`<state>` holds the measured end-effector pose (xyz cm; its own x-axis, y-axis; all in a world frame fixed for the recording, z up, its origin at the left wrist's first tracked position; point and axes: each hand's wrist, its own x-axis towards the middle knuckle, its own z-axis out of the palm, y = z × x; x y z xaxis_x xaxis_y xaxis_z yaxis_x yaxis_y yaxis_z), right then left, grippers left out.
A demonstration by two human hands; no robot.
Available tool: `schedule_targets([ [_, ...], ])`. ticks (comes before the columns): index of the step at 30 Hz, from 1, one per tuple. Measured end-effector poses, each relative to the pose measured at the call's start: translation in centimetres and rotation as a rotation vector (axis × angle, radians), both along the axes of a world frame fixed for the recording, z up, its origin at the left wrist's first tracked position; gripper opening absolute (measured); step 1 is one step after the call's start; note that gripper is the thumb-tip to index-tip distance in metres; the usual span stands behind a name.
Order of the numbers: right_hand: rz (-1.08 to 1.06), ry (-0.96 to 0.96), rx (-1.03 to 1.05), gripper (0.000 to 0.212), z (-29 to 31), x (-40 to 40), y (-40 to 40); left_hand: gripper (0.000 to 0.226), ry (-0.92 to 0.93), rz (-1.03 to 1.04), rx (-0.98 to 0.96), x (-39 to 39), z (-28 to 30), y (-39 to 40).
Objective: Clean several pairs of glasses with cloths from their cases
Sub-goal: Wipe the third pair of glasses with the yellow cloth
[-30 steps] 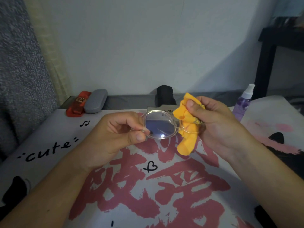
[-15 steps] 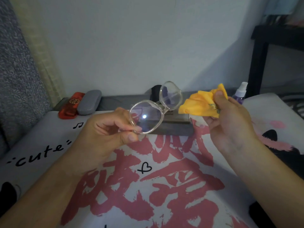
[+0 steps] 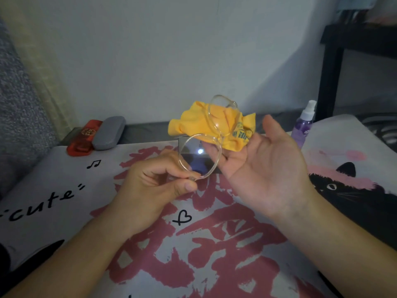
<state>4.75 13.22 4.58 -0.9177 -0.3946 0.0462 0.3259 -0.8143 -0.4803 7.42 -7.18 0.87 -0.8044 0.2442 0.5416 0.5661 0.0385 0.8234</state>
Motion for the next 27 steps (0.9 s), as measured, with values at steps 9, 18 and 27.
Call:
schedule_targets([
  [9,0.09,-0.009,-0.125,0.07,0.5,-0.7,1.3,0.013,-0.078,-0.058,0.085,-0.1,0.1,-0.3],
  [18,-0.012,-0.043,0.034,0.04,1.0,-0.9,1.0,0.014,-0.09,-0.048,-0.082,-0.4,-0.4,-0.5],
  [27,-0.197,-0.006,0.253,0.048,1.0,-0.8,0.8,0.02,-0.032,0.004,-0.256,-0.6,-0.9,-0.4],
])
